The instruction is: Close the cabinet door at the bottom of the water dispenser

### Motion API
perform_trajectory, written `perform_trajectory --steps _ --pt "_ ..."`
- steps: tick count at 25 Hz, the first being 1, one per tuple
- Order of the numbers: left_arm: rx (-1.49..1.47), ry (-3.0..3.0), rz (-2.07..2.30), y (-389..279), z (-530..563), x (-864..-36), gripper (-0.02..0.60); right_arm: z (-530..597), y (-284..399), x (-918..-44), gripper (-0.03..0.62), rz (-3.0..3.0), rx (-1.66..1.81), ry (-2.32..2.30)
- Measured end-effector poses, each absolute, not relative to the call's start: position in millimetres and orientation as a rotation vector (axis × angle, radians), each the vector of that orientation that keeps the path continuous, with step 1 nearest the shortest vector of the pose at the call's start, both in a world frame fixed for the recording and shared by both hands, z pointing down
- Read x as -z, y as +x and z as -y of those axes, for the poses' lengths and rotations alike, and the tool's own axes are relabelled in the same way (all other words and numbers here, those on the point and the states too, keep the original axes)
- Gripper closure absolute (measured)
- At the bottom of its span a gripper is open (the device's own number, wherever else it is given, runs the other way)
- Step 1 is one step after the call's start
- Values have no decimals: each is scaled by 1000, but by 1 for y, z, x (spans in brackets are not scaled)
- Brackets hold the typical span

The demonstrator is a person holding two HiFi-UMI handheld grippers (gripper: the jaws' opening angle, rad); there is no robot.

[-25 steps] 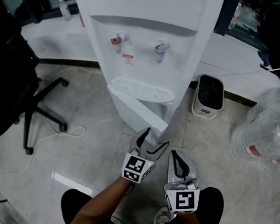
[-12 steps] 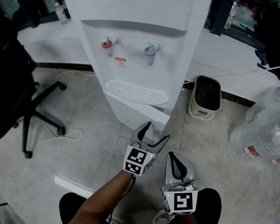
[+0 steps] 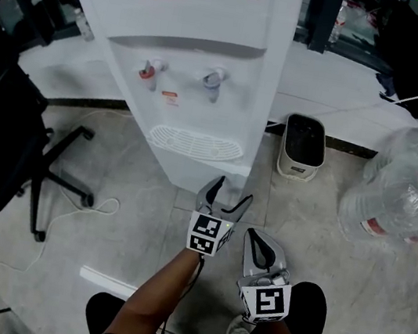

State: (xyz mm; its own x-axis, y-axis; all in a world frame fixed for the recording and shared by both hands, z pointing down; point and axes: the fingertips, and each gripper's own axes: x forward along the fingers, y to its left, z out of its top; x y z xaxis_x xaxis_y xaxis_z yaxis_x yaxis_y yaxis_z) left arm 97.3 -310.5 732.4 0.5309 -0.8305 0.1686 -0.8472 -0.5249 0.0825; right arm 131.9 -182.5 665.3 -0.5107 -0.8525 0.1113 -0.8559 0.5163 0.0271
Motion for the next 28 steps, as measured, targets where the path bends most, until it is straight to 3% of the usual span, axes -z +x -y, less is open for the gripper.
perform_trajectory --steps 22,28 --pt "-172 2606 1459 76 301 -740 199 189 125 -674 590 2655 -127 1492" --pt "-180 2577 1507 44 281 -748 253 189 115 -674 589 2658 -119 1481"
